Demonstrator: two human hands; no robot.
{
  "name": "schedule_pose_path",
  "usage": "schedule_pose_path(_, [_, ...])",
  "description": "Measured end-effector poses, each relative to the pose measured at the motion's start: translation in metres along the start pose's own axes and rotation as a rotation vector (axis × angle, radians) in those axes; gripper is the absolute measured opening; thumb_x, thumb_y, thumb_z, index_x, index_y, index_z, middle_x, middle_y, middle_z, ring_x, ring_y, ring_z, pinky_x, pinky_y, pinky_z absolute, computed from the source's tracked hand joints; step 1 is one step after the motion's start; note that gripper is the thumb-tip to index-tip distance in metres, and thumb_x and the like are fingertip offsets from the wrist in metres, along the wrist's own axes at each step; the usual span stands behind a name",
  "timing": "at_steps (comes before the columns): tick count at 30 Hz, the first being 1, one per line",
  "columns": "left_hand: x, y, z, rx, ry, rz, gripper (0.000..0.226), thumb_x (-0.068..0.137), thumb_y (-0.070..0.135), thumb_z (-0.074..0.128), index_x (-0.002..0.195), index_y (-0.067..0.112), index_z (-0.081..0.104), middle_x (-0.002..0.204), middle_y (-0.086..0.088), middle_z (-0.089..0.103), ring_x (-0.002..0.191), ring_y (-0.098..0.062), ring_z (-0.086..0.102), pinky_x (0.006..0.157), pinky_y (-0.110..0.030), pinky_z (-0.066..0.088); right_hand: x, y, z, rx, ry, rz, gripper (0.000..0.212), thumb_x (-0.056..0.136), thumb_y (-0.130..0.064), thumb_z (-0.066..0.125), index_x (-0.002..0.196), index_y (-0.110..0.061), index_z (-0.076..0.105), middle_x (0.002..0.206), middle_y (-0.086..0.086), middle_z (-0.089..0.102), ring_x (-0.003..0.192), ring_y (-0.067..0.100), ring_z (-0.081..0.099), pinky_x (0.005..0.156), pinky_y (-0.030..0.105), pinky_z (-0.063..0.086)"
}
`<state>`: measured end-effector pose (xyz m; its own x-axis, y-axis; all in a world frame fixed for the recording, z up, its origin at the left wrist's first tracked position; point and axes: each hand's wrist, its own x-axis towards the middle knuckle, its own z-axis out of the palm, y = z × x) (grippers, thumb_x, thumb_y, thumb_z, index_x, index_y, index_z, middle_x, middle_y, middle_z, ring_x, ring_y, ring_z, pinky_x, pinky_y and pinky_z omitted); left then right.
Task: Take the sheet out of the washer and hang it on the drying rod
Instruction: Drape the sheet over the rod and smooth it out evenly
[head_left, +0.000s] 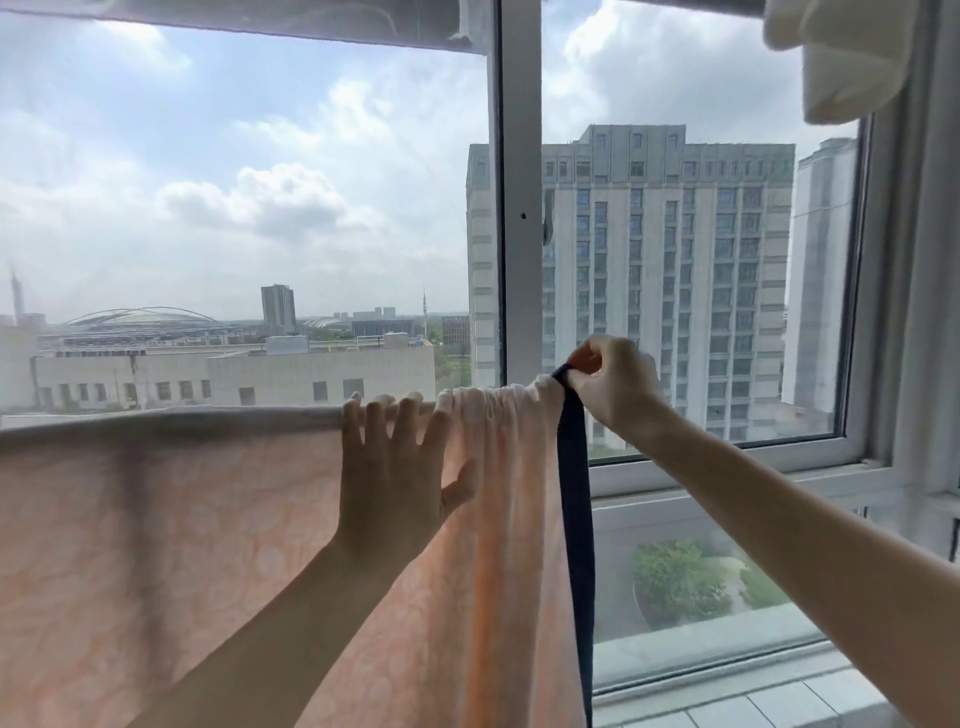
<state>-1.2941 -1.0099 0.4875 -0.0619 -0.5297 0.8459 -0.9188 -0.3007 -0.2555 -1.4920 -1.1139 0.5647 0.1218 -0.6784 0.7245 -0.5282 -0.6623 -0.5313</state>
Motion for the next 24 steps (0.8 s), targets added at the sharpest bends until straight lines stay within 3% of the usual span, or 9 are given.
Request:
schedule_pose_path(3, [0.001, -0.001, -0.001, -0.01, -0.006, 0.005, 0.064, 0.095, 0.061, 0.029, 0.117, 0.008, 0.059, 0.114, -0.02, 0.059, 0.104, -0.041, 0.053, 0.101, -0.06, 0.035, 0.007, 0.019, -0.014, -0.062, 0.066, 0.075, 0.007, 0.091, -0.006, 0.06, 0.095, -0.005, 0.064, 0.086, 0.004, 0.062, 0.081, 0.018, 0.056, 0.061, 0.016, 0.04])
schedule_pose_path(6, [0.001, -0.002, -0.001, -0.013, -0.046, 0.006, 0.068, 0.094, 0.063, 0.026, 0.119, 0.009, 0.059, 0.117, -0.019, 0.059, 0.106, -0.041, 0.052, 0.101, -0.06, 0.034, 0.003, 0.036, -0.017, -0.183, -0.084, 0.126, 0.012, 0.088, -0.004, 0.058, 0.098, -0.009, 0.063, 0.097, 0.008, 0.066, 0.097, 0.025, 0.061, 0.081, 0.032, 0.051])
schedule_pose_path(10, [0.003, 0.0, -0.003, -0.016, -0.064, 0.002, 0.07, 0.093, 0.063, 0.022, 0.118, 0.008, 0.058, 0.115, -0.019, 0.059, 0.104, -0.041, 0.052, 0.101, -0.06, 0.035, -0.006, 0.022, -0.011, -0.111, -0.199, -0.087, 0.028, 0.093, -0.008, 0.058, 0.12, -0.007, 0.061, 0.12, 0.008, 0.065, 0.109, 0.02, 0.06, 0.087, 0.021, 0.044])
schedule_pose_path(14, [0.003, 0.001, -0.004, -0.007, -0.052, 0.007, 0.066, 0.094, 0.061, 0.027, 0.119, 0.008, 0.058, 0.113, -0.019, 0.059, 0.103, -0.041, 0.052, 0.1, -0.06, 0.035, -0.01, 0.001, 0.008, -0.041, -0.343, -0.298, 0.026, 0.092, -0.02, 0.063, 0.116, -0.01, 0.066, 0.116, 0.005, 0.068, 0.098, 0.01, 0.061, 0.08, 0.012, 0.046])
schedule_pose_path(17, [0.002, -0.004, -0.003, 0.001, -0.065, 0.007, 0.067, 0.094, 0.062, 0.026, 0.119, 0.008, 0.057, 0.112, -0.02, 0.058, 0.103, -0.041, 0.052, 0.099, -0.061, 0.035, -0.009, -0.004, 0.019, -0.023, -0.256, -0.323, 0.017, 0.089, -0.018, 0.068, 0.104, -0.013, 0.074, 0.101, 0.002, 0.074, 0.082, 0.005, 0.063, 0.076, 0.01, 0.048])
schedule_pose_path(21, [0.001, -0.006, -0.003, 0.038, -0.072, 0.027, 0.066, 0.089, 0.063, 0.035, 0.121, 0.009, 0.056, 0.114, -0.02, 0.057, 0.102, -0.041, 0.051, 0.098, -0.06, 0.036, -0.009, -0.009, 0.025, -0.038, -0.119, -0.284, 0.013, 0.089, -0.014, 0.067, 0.098, -0.012, 0.076, 0.092, 0.002, 0.075, 0.083, 0.012, 0.069, 0.084, 0.031, 0.056])
schedule_pose_path(24, [0.001, -0.004, -0.002, 0.035, -0.063, 0.019, 0.066, 0.087, 0.063, 0.035, 0.117, 0.009, 0.058, 0.114, -0.02, 0.057, 0.104, -0.042, 0.051, 0.1, -0.062, 0.035, -0.002, -0.011, 0.017, -0.088, -0.01, -0.251, 0.014, 0.092, -0.013, 0.062, 0.097, -0.009, 0.074, 0.09, 0.004, 0.075, 0.082, 0.017, 0.069, 0.079, 0.036, 0.057])
